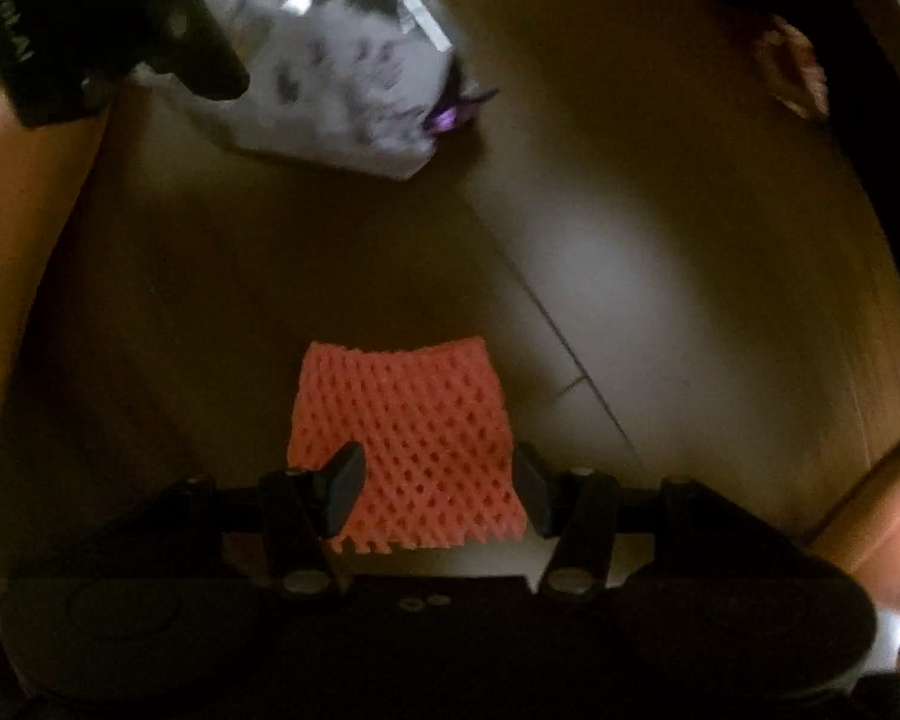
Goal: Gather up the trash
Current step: 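Grasp the clear purple-ended wrapper with the left tool while the right tool grasps the orange foam net, then lift the wrapper and orange net up over the teal wastebasket, then open the left tool over the basket while the right tool releases the orange net, then lower both tools back toward the trash under the cart, then grasp the red packet under the cart with the right tool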
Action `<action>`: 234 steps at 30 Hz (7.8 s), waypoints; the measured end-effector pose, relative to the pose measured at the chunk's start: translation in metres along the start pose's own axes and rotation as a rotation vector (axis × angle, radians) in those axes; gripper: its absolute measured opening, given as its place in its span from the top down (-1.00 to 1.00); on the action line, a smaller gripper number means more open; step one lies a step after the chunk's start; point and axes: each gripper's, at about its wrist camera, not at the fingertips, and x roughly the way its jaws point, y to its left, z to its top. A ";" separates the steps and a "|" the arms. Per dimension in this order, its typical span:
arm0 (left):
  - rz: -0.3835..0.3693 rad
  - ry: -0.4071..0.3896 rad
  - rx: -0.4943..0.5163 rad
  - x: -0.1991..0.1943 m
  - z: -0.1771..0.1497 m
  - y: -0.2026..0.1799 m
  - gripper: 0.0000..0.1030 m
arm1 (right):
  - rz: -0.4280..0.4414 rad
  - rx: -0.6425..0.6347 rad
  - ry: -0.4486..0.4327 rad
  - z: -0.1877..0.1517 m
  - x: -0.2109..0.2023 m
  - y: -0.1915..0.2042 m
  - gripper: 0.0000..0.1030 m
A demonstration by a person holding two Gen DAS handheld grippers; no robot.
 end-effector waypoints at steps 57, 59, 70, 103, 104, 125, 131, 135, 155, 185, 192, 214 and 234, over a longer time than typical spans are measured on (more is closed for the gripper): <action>0.268 -0.582 -0.141 -0.302 -0.062 -0.035 0.77 | -0.058 0.476 -0.618 -0.041 -0.306 -0.077 0.86; 0.270 -0.638 -0.171 -0.324 -0.071 -0.043 0.77 | -0.074 0.492 -0.676 -0.057 -0.336 -0.075 0.86; 0.354 -0.946 -0.297 -0.451 -0.124 -0.078 0.77 | -0.236 0.492 -0.969 -0.120 -0.479 -0.051 0.86; 0.360 -1.260 -0.501 -0.678 -0.051 0.037 0.77 | -0.444 0.509 -1.250 -0.035 -0.703 -0.146 0.86; 0.345 -1.257 -0.514 -0.679 -0.045 0.046 0.77 | -0.438 0.512 -1.237 -0.028 -0.698 -0.152 0.86; 0.212 -0.960 -0.542 -0.604 0.043 0.115 0.71 | -0.299 0.519 -1.059 0.032 -0.636 -0.204 0.55; 0.214 -0.976 -0.582 -0.608 0.030 0.110 -0.33 | -0.275 0.525 -1.062 0.023 -0.641 -0.201 0.30; 0.247 -1.012 -0.566 -0.621 0.012 0.097 -0.50 | -0.263 0.531 -1.073 0.013 -0.649 -0.193 0.24; 0.228 -1.034 -0.643 -0.619 -0.204 0.056 -0.65 | 0.026 0.573 -1.146 -0.041 -0.674 -0.057 -0.05; 0.237 -1.048 -0.794 -0.403 -0.339 0.129 -0.97 | -0.053 0.635 -0.850 0.015 -0.488 0.023 -0.07; 0.219 -0.946 -0.669 -0.354 -0.279 0.128 -0.97 | -0.085 0.619 -0.743 0.024 -0.443 0.005 -0.07; 0.229 -0.639 -0.399 -0.195 -0.035 0.104 -0.97 | -0.031 0.602 -0.435 0.044 -0.196 -0.121 -0.07; 0.168 -0.456 -0.606 -0.056 0.046 0.118 -0.95 | -0.005 1.035 -0.411 0.100 -0.051 -0.193 -0.06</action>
